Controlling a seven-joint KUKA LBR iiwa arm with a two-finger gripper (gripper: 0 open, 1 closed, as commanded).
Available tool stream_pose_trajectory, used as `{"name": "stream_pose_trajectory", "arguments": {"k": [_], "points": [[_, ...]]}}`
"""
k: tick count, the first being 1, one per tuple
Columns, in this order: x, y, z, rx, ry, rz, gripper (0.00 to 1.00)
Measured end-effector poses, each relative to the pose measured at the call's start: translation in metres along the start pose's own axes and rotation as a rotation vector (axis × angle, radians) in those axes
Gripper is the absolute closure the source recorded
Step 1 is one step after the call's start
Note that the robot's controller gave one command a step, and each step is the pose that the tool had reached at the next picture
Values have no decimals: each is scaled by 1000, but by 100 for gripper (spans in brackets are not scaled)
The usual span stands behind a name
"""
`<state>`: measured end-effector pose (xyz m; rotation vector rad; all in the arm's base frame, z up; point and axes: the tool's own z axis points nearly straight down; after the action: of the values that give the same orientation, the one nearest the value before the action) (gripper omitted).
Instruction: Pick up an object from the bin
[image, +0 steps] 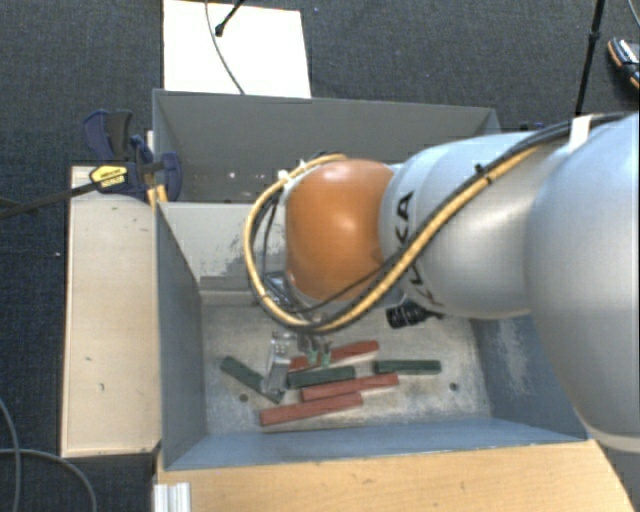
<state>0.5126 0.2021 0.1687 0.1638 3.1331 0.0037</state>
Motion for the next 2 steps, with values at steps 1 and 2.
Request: {"name": "stream_pose_trajectory", "arguments": {"k": [1, 2], "points": [[12, 17, 13, 3, 6, 1, 0], [35, 35, 14, 3, 4, 104, 0]]}}
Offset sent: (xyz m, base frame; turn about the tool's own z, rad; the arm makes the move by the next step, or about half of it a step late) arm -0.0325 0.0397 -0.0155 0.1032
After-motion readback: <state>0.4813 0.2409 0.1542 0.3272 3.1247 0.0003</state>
